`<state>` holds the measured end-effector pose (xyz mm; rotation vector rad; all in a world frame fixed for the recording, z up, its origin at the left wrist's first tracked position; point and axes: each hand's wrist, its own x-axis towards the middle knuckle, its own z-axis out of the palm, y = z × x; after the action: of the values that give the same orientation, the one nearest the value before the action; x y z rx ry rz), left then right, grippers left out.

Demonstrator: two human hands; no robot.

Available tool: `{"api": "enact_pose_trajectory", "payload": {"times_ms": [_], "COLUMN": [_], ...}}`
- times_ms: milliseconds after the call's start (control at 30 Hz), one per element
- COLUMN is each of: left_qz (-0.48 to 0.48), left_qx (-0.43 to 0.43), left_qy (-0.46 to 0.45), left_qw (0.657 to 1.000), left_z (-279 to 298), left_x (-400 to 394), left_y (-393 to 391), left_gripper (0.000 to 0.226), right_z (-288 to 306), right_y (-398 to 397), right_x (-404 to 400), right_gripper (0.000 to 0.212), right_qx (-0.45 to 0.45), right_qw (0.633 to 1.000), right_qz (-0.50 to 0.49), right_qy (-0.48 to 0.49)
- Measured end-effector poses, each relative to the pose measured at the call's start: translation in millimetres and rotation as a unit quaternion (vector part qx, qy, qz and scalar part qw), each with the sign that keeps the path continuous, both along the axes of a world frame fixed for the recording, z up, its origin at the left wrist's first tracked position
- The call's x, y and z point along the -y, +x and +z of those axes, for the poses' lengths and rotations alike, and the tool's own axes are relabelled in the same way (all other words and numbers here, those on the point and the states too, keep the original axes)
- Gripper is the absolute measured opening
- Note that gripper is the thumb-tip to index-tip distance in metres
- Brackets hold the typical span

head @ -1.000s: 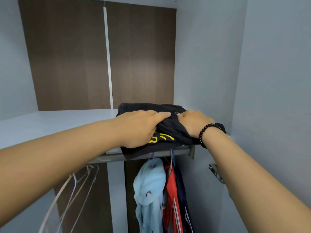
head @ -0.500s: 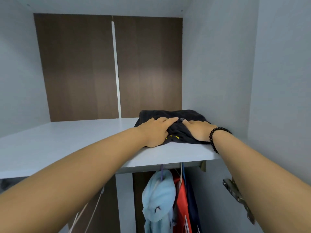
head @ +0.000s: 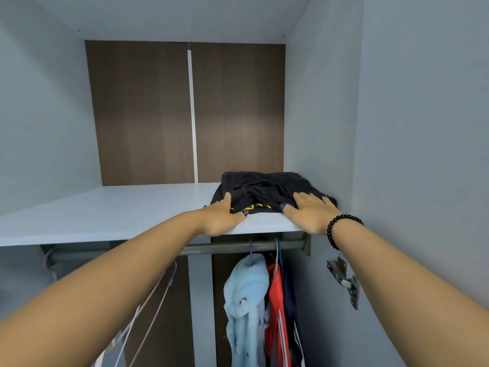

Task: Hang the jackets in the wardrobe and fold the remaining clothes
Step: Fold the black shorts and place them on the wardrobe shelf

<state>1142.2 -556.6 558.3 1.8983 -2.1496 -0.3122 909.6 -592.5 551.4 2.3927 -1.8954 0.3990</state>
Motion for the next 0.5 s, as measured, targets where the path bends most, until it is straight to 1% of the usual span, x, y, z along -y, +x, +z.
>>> {"api": "enact_pose_trajectory", "payload": {"times_ms": [67,133,233,300,367,433,500], "left_qz": [0.026,0.031,0.038,0.045,0.046,0.040,0.029], "left_qx": [0.066,0.117,0.158,0.157,0.131,0.104,0.092], "left_qy": [-0.028,-0.054,-0.086,-0.101,-0.095,-0.087,-0.073], "left_qw": [0.997,0.991,0.983,0.981,0.986,0.990,0.993], "left_z": [-4,-9,-17,-23,-29,-35,-43], "left_x": [-17,-35,-63,-83,-105,-128,-148], "left_y": [-4,-9,-14,-18,-23,-28,-35], "left_gripper": [0.076,0.071,0.070,0.069,0.068,0.067,0.066], "right_z": [-6,-15,-31,-40,-48,-57,-68], "right_y": [-2,-5,-10,-12,-10,-8,-8], "right_x": [-19,-39,-66,-83,-100,-119,-141], "right_gripper": [0.069,0.068,0.066,0.069,0.069,0.065,0.060], "right_qx": [-0.006,-0.004,-0.008,0.031,0.069,0.108,0.143], "right_qw": [1.000,1.000,0.997,0.998,0.995,0.991,0.987], "right_qz": [0.000,0.000,0.001,0.016,0.033,0.048,0.062], "right_qy": [-0.004,-0.025,-0.075,-0.061,-0.059,-0.066,-0.050]}}
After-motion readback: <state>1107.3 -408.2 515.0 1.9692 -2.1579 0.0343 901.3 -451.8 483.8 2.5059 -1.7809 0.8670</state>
